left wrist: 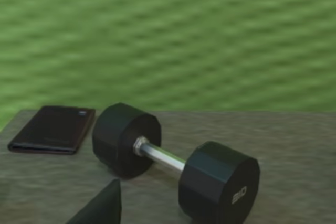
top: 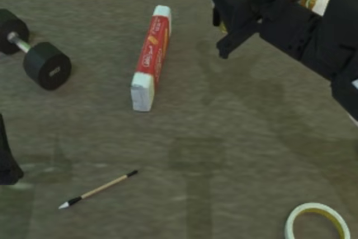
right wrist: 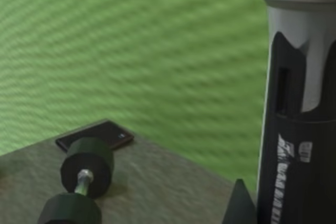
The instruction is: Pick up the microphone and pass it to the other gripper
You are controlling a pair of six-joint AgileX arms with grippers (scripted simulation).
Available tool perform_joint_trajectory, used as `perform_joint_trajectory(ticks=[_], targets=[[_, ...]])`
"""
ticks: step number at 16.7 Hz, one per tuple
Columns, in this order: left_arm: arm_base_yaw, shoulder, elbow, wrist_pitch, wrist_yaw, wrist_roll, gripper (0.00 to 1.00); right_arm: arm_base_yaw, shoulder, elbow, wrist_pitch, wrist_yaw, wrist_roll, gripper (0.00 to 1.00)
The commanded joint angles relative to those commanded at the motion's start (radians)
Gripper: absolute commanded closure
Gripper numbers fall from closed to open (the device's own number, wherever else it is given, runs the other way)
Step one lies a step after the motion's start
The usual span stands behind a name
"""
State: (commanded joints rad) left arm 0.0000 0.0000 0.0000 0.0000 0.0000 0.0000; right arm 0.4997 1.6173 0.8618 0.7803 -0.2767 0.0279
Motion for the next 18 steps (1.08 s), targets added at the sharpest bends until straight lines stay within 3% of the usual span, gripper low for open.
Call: perform_joint_trajectory(ticks=[3,5,16,18], targets=[[0.0,0.0,0.0,0.0,0.0,0.0,0.0,0.092,-0.07,-0.03,-0.025,0.088,0.006,1.0],[0.0,0.0,0.0,0.0,0.0,0.0,0.0,0.123,-0.095,-0.04,-0.032,0.117,0.008,1.0],[-0.002,0.002,0.002,0.001,0.0,0.0,0.0,0.124,-0.096,-0.041,-0.033,0.118,0.008,1.0],[-0.034,0.035,0.031,0.015,-0.01,0.002,0.0,0.124,-0.096,-0.041,-0.033,0.118,0.008,1.0]])
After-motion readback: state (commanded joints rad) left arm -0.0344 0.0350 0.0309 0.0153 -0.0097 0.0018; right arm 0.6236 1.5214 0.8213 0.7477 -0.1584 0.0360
